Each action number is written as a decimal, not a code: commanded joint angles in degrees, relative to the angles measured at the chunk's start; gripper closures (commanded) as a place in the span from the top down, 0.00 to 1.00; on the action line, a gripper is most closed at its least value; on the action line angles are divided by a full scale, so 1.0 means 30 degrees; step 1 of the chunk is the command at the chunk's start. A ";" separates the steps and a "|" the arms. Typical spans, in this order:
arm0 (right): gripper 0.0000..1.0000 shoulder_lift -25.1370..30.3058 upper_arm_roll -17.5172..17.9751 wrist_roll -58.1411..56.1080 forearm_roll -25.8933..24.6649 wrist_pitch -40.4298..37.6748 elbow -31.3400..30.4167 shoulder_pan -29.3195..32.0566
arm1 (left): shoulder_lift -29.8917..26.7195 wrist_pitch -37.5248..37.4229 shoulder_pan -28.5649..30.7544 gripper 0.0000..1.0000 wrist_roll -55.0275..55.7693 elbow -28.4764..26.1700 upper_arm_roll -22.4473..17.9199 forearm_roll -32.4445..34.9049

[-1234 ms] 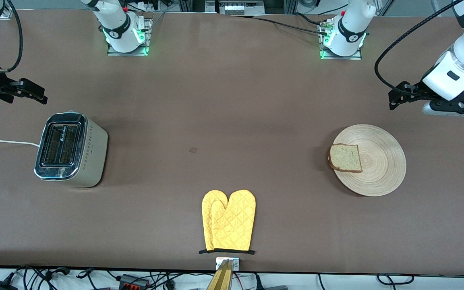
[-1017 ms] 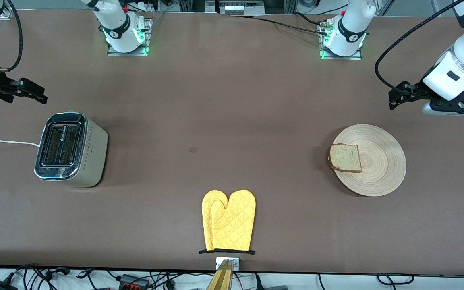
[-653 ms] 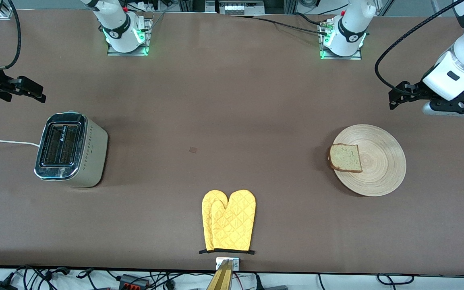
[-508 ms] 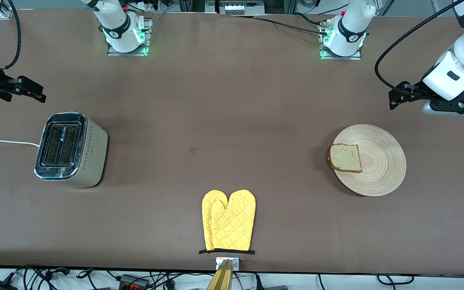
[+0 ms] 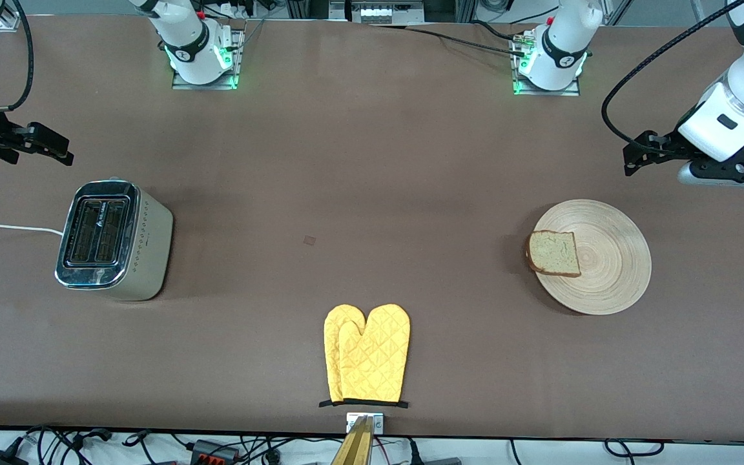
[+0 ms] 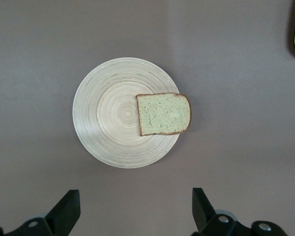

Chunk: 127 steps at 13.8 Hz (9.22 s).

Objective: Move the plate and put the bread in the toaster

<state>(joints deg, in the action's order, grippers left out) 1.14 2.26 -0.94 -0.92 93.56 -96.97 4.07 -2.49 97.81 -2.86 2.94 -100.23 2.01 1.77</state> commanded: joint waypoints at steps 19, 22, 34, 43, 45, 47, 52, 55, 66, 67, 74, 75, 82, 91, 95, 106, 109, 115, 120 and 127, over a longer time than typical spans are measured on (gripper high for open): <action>1.00 0.0292 -0.0137 -0.0128 -0.0222 0.0424 -0.0429 -0.0096 | 0.5128 -0.3891 0.2412 1.00 -0.1846 0.3607 -0.0171 -0.0588; 1.00 0.0292 -0.0137 -0.0128 -0.0222 0.0453 -0.0400 -0.0096 | 0.6888 -0.3747 0.5043 1.00 -0.3292 0.4053 -0.0171 -0.3590; 1.00 0.0263 -0.0137 -0.0157 -0.0280 0.0511 -0.0400 -0.0096 | 1.5443 -0.2810 1.2201 1.00 -1.5973 0.6394 -0.0172 -1.1632; 1.00 0.0263 -0.0166 -0.0215 -0.0280 0.0482 -0.0371 -0.0067 | 1.8903 -0.1696 1.3260 1.00 -1.8323 0.6397 -0.0171 -1.7370; 1.00 0.0263 -0.0166 -0.0274 -0.0280 0.0423 -0.0400 -0.0096 | 1.8731 -0.1696 1.2996 0.95 -1.7683 0.6397 -0.0142 -1.7524; 1.00 0.0263 -0.0166 -0.0274 -0.0280 0.0423 -0.0371 -0.0067 | 1.8730 -0.1725 1.2965 0.87 -1.6714 0.6426 -0.0142 -1.7377; 1.00 0.0263 -0.0166 -0.0421 -0.0280 0.0511 -0.0371 -0.0096 | 1.8759 -0.1725 1.2907 0.66 -1.6915 0.6397 -0.0084 -1.5621; 1.00 0.0263 -0.0137 -0.0421 -0.0280 0.0511 -0.0371 -0.0125 | 1.8818 -0.1754 1.2936 0.59 -1.7265 0.6397 -0.0084 -1.5559; 1.00 0.0175 -0.0166 -0.0391 -0.0251 0.0570 -0.0400 -0.0096 | 1.9170 -0.1842 1.2438 0.08 -2.2011 0.6397 0.0063 -1.4278; 1.00 0.0175 -0.0166 -0.0362 -0.0251 0.0570 -0.0400 -0.0096 | 1.9169 -0.1842 1.2409 0.05 -2.2014 0.6397 0.0063 -1.4096; 1.00 0.0380 -0.0196 -0.0362 -0.0163 0.1124 -0.0604 -0.0096 | 1.9199 -0.3070 1.2467 0.01 -1.9678 0.6221 0.0092 -1.4534; 1.00 0.0409 -0.0196 -0.0333 -0.0134 0.1359 -0.0750 -0.0096 | 1.9170 -0.3479 1.2496 0.01 -1.8916 0.6250 0.0092 -1.4621; 1.00 0.0264 -0.0167 -0.0362 -0.0104 0.1389 -0.0928 -0.0125 | 1.9052 -0.4187 1.2467 0.01 -1.7239 0.5083 0.0764 -1.6284; 1.00 0.0087 -0.0049 -0.0099 -0.0163 0.2005 -0.0840 -0.0213 | 1.5685 0.3162 1.1090 0.01 -1.6450 -0.0981 0.4275 -1.9337; 1.00 0.0116 -0.0049 -0.0128 -0.0163 0.1889 -0.0869 -0.0213 | 1.4542 0.6443 1.1032 0.01 -1.4198 -0.2303 0.8315 -1.9338; 1.00 0.0175 -0.0049 -0.0157 -0.0192 0.1918 -0.0927 -0.0184 | 1.5067 1.3675 0.5091 0.01 -1.5097 -0.2773 1.0727 -2.3938; 1.00 0.0262 -0.0049 -0.0186 -0.0250 0.1830 -0.1015 -0.0184 | 1.5361 1.4476 0.4092 0.01 -1.5769 -0.2686 1.0727 -2.5948; 1.00 0.0292 -0.0078 -0.0362 -0.0310 0.1771 -0.1015 -0.0125 | 1.6152 1.5057 0.2655 0.01 -2.0988 -0.2685 1.0668 -3.1731; 1.00 0.0234 -0.0078 -0.0333 -0.0310 0.1683 -0.1161 -0.0096 | 1.6298 1.7464 0.1188 0.01 -2.1193 -0.2685 1.0669 -3.1848; 0.97 -0.0848 0.0009 -0.0069 0.0012 0.2092 -0.1396 -0.1850 | 1.6386 1.7464 0.1656 1.00 -2.1633 -0.2656 1.0639 -3.1878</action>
<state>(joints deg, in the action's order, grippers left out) -0.73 2.38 -1.19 -1.05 98.70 -100.63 0.64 46.85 149.71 1.43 -59.46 -108.40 33.67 -91.79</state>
